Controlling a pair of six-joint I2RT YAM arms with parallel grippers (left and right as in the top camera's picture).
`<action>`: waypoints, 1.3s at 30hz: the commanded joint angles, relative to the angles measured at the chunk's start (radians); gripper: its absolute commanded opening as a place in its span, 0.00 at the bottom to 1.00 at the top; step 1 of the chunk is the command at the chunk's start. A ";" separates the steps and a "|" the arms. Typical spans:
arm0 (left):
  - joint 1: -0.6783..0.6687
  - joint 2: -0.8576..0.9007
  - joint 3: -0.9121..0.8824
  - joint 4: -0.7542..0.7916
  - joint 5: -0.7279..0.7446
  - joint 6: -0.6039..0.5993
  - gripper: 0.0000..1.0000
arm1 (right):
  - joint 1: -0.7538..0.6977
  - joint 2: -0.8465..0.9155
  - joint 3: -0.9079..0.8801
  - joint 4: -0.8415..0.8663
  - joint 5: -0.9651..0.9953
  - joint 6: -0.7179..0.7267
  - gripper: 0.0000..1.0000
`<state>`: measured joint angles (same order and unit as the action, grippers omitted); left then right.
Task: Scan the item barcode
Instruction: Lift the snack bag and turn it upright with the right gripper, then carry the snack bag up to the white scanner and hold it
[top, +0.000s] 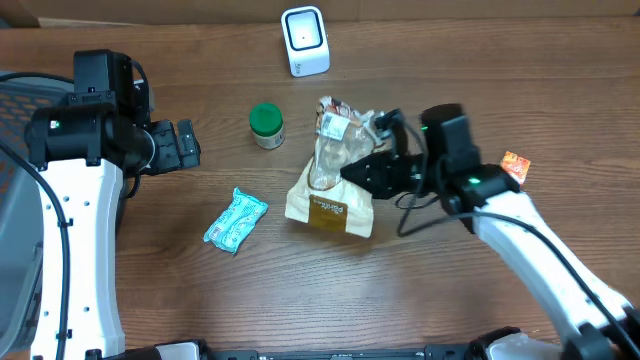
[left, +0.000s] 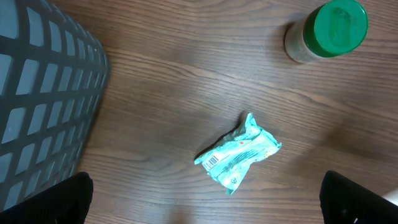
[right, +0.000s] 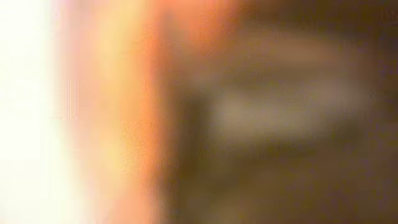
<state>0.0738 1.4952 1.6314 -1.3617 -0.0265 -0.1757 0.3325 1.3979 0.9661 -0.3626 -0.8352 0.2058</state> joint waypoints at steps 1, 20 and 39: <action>0.005 0.004 0.008 0.002 0.009 0.008 1.00 | -0.008 -0.116 0.030 0.015 -0.205 -0.138 0.04; 0.005 0.004 0.008 0.002 0.009 0.008 1.00 | -0.002 -0.225 0.103 -0.010 -0.114 0.060 0.04; 0.005 0.004 0.008 0.002 0.009 0.008 1.00 | 0.180 0.505 1.080 -0.550 1.168 -0.208 0.04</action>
<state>0.0738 1.4952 1.6314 -1.3613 -0.0265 -0.1757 0.4915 1.8259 1.9495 -0.9497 -0.0483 0.1101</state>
